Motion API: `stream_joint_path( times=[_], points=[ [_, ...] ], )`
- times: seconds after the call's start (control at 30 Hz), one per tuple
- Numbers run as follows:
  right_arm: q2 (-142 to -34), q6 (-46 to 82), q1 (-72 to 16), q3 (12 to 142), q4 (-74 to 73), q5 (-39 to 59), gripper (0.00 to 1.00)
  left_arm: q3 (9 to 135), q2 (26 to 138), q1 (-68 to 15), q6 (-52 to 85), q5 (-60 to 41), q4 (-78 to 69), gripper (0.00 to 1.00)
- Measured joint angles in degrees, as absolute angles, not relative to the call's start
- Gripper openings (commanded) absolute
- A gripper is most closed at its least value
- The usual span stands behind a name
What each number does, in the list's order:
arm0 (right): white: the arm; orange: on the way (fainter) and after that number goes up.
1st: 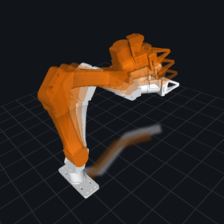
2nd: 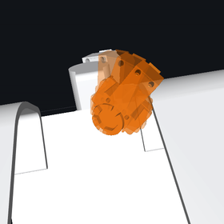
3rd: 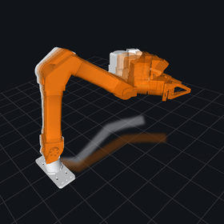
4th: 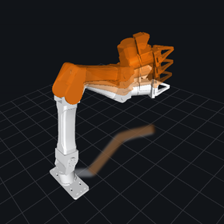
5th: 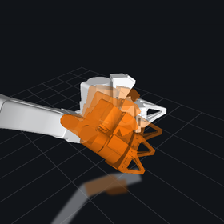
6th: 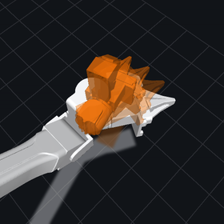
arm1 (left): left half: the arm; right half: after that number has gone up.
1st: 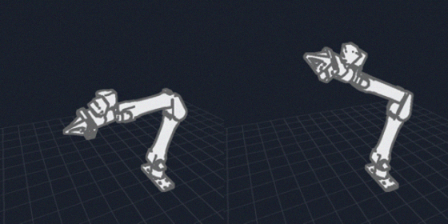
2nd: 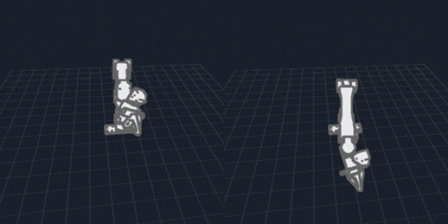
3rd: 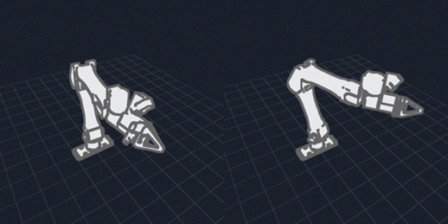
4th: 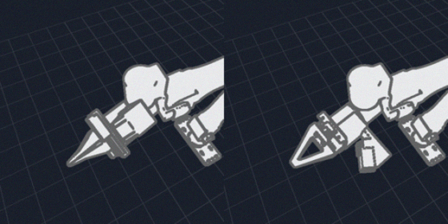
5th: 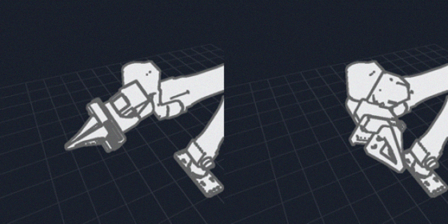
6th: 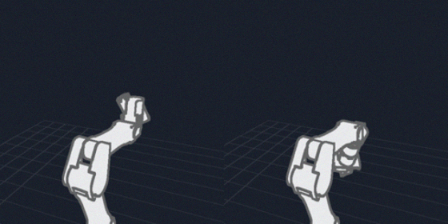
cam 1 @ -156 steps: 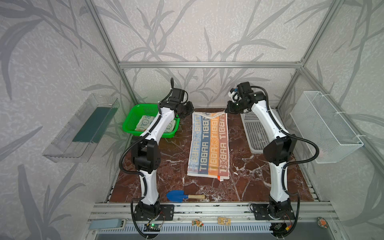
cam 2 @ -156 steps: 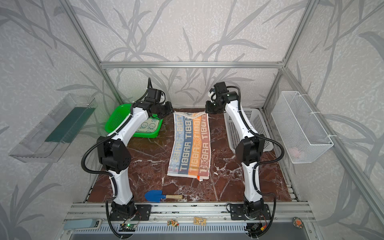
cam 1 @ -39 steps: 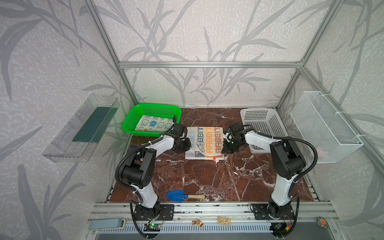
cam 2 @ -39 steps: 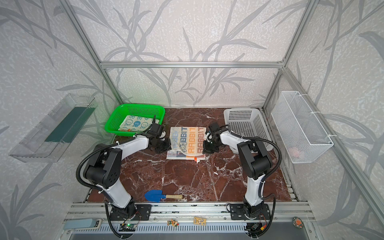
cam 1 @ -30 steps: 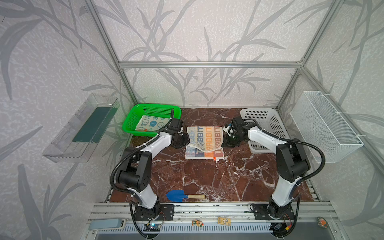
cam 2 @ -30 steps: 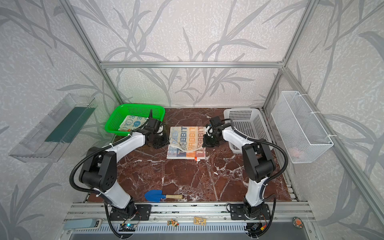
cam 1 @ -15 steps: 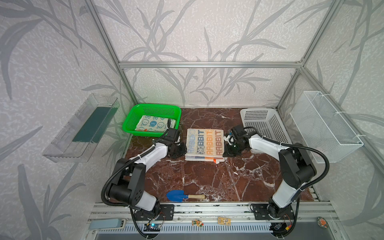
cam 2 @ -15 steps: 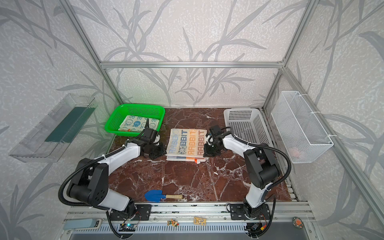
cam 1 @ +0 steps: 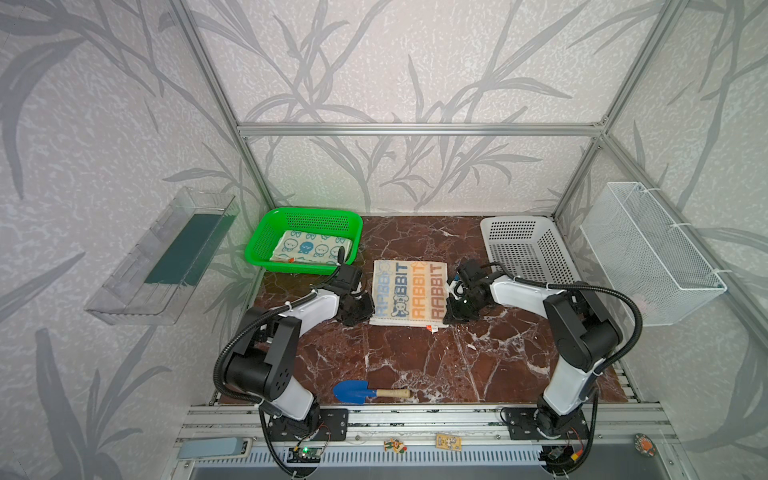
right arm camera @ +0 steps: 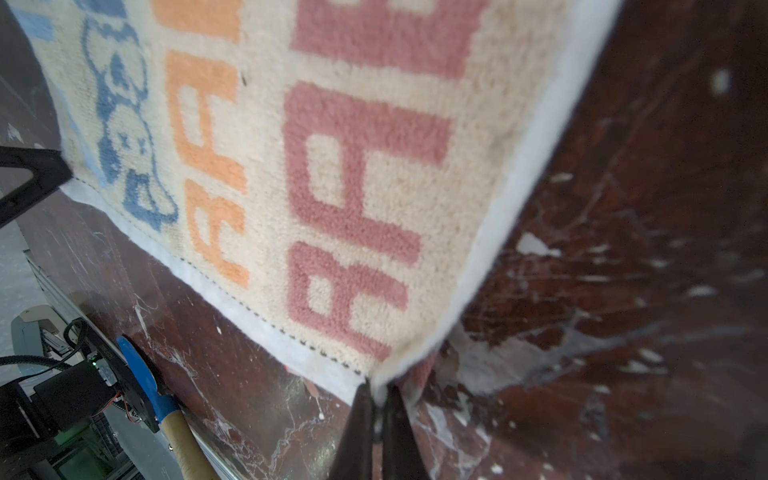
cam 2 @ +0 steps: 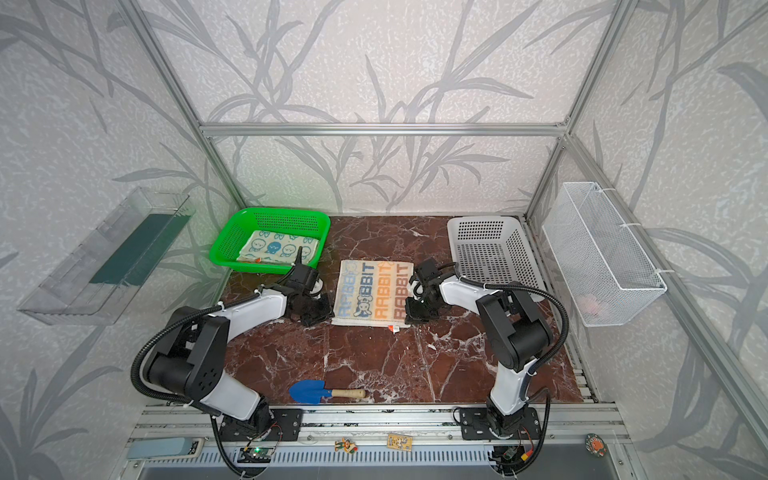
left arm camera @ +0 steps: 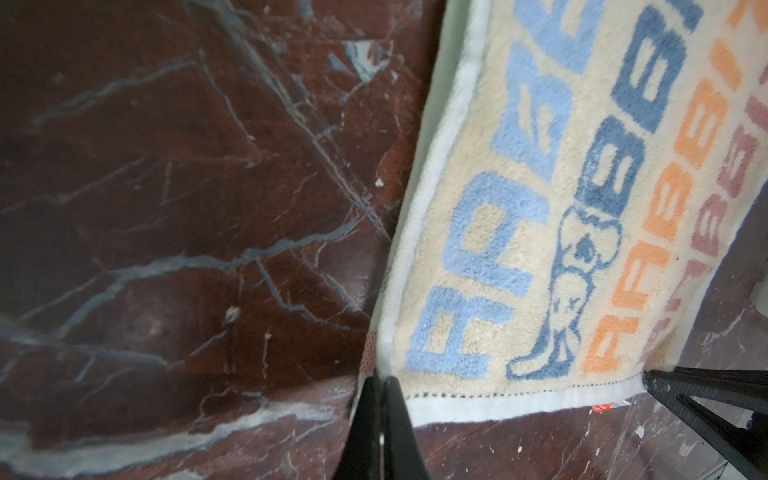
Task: Fold and stack the towels
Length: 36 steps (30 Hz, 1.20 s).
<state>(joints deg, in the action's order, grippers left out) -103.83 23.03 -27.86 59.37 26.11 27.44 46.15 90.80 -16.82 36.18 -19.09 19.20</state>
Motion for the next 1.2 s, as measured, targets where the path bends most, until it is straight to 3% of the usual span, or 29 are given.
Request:
stream_joint_path(
  times=[0.3,0.4,0.6,0.67,0.73,0.8,0.87,0.93,1.2],
  points=[
    [-104.55,23.18,-27.86,59.37,25.10,27.51,0.01,45.56,91.18,-16.84,36.01,-18.87,18.59,0.00],
    [-104.55,23.18,-27.86,59.37,25.10,27.49,0.09,45.56,91.18,-16.84,35.94,-18.74,18.59,0.02],
    [-104.42,23.33,-27.88,59.48,24.62,28.12,0.33,45.58,91.33,-16.86,35.81,-19.68,18.26,0.30],
    [-104.03,23.22,-28.08,59.64,24.71,28.12,0.45,45.60,91.09,-17.06,36.01,-20.05,18.13,0.42],
    [-103.15,22.74,-28.21,59.86,24.91,28.01,0.59,45.91,90.28,-17.21,36.16,-20.32,18.61,0.56],
    [-102.17,22.35,-28.18,60.47,25.67,27.73,0.74,47.22,89.36,-17.23,35.88,-20.38,19.88,0.85],
    [-101.19,21.67,-28.12,62.19,27.14,27.20,0.87,49.58,88.25,-17.26,35.48,-19.97,21.30,0.99],
    [-100.31,20.84,-27.79,65.08,28.80,26.79,0.99,52.80,86.54,-17.26,34.76,-19.14,22.81,0.99],
    [-101.03,21.76,-21.65,80.40,28.51,31.66,0.99,66.37,87.57,-16.40,36.40,-18.00,20.45,0.99]
  ],
)
